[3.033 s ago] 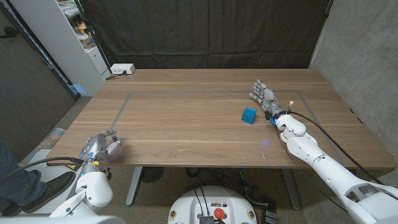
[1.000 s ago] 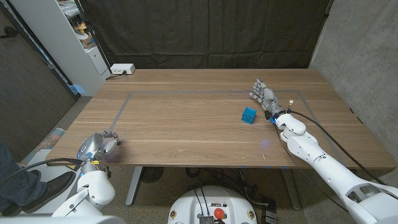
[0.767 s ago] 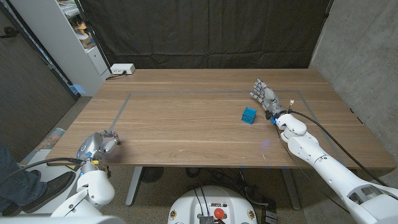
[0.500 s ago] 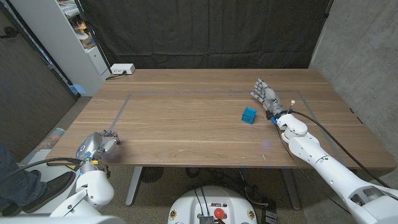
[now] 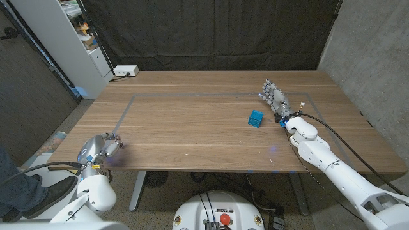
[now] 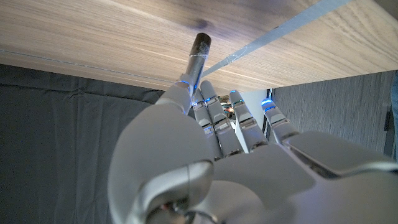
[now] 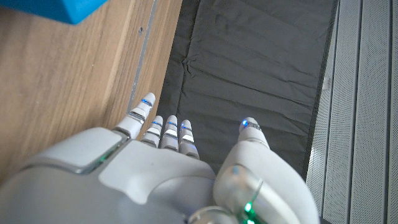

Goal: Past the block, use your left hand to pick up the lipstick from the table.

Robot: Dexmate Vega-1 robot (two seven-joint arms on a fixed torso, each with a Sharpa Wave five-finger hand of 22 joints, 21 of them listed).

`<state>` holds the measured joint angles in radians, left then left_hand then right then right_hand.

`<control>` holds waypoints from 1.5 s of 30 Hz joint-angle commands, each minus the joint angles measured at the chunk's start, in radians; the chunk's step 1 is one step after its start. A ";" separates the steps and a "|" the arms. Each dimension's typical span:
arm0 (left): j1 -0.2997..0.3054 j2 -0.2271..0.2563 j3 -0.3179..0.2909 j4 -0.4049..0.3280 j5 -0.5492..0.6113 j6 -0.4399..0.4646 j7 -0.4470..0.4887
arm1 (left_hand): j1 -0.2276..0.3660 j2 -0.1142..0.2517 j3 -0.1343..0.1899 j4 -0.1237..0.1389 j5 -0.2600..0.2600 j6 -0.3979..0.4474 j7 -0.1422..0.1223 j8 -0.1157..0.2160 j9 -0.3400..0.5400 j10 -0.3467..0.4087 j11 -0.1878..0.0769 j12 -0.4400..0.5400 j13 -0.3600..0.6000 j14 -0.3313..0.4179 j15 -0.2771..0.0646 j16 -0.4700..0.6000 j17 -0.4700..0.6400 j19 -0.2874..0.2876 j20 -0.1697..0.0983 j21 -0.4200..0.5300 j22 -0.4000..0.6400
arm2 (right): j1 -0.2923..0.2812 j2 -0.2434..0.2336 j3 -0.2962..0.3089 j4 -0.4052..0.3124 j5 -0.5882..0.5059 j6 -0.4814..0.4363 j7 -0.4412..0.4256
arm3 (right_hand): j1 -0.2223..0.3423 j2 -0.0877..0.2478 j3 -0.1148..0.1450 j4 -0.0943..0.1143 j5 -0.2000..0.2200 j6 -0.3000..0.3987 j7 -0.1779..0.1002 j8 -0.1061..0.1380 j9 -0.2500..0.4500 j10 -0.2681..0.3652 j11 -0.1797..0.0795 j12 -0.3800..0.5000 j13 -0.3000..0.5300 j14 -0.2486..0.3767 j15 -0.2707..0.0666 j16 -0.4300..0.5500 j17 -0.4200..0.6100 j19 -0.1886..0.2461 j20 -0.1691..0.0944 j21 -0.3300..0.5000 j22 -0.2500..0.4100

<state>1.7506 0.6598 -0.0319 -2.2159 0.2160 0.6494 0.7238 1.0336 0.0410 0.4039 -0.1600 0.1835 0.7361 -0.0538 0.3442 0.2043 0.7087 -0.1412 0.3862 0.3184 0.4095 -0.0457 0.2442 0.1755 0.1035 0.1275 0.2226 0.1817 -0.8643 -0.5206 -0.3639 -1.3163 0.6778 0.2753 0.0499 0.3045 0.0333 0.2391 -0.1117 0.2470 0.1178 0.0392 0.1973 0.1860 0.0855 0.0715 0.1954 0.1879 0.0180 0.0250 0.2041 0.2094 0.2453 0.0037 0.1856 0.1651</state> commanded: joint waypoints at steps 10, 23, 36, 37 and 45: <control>0.011 -0.001 -0.022 -0.021 0.024 -0.015 -0.009 | 0.011 0.000 -0.004 0.000 0.001 0.019 -0.001 0.005 0.003 0.014 -0.002 -0.006 0.006 0.014 -0.011 -0.001 0.000 0.007 0.006 -0.001 0.002 | -0.018 -0.015 0.005 -0.041 -0.009 -0.004 -0.020 | 0.009 0.007 0.001 -0.004 0.008 0.004 0.002 -0.002 0.004 0.002 -0.001 0.002 0.003 0.008 -0.001 0.006 0.003 0.001 -0.002 0.004 0.004; 0.035 -0.008 -0.043 -0.067 0.043 -0.046 -0.027 | 0.012 0.000 -0.008 0.002 0.001 0.024 0.002 0.005 0.003 0.019 -0.003 -0.008 0.009 0.018 -0.011 -0.004 -0.001 0.006 0.002 -0.003 0.003 | -0.007 -0.004 0.004 -0.019 -0.005 0.002 -0.014 | 0.009 0.008 0.001 -0.005 0.008 0.005 0.003 -0.002 0.004 0.003 -0.001 0.002 0.003 0.008 -0.001 0.006 0.003 0.001 -0.003 0.004 0.004; 0.045 -0.024 -0.067 -0.106 0.068 -0.057 -0.057 | 0.013 0.000 -0.012 0.003 0.002 0.028 -0.001 0.004 0.004 0.024 -0.003 -0.011 0.013 0.020 -0.012 -0.008 -0.001 0.007 0.002 -0.004 0.003 | 0.016 0.004 -0.001 0.010 -0.006 0.005 0.001 | 0.010 0.008 0.001 -0.006 0.008 0.004 0.003 -0.002 0.003 0.003 -0.001 0.002 0.003 0.008 -0.001 0.005 0.003 0.002 -0.003 0.004 0.004; 0.046 -0.025 -0.069 -0.106 0.070 -0.062 -0.059 | 0.013 0.000 -0.012 0.003 0.002 0.028 -0.001 0.004 0.004 0.025 -0.004 -0.011 0.013 0.020 -0.012 -0.008 -0.001 0.007 0.002 -0.004 0.003 | 0.017 0.005 -0.001 0.011 -0.006 0.005 0.002 | 0.011 0.008 0.001 -0.006 0.008 0.004 0.003 -0.002 0.003 0.003 -0.001 0.002 0.003 0.008 -0.001 0.005 0.003 0.002 -0.003 0.004 0.004; 0.039 -0.027 -0.064 -0.129 0.102 -0.034 -0.075 | 0.014 0.000 -0.015 0.003 0.002 0.034 0.000 0.005 0.004 0.031 -0.003 -0.011 0.016 0.023 -0.010 -0.009 -0.001 0.007 0.004 -0.005 0.003 | 0.028 0.007 -0.004 0.022 -0.009 0.003 0.005 | 0.012 0.008 0.001 -0.007 0.008 0.003 0.003 -0.002 0.003 0.003 -0.001 0.002 0.003 0.009 -0.001 0.005 0.003 0.002 -0.003 0.004 0.004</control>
<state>1.7911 0.6383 -0.0925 -2.3154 0.2852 0.5987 0.6676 1.0336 0.0410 0.3952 -0.1574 0.1835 0.7614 -0.0538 0.3434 0.2041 0.7305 -0.1447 0.3772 0.3322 0.4261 -0.0465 0.2393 0.1723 0.1033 0.1274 0.2175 0.1818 -0.8504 -0.5177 -0.3640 -1.3096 0.6715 0.2781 0.0486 0.3098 0.0386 0.2362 -0.1145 0.2517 0.1178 0.0393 0.1973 0.1862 0.0855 0.0715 0.1954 0.1880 0.0179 0.0249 0.2041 0.2091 0.2454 0.0036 0.1856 0.1651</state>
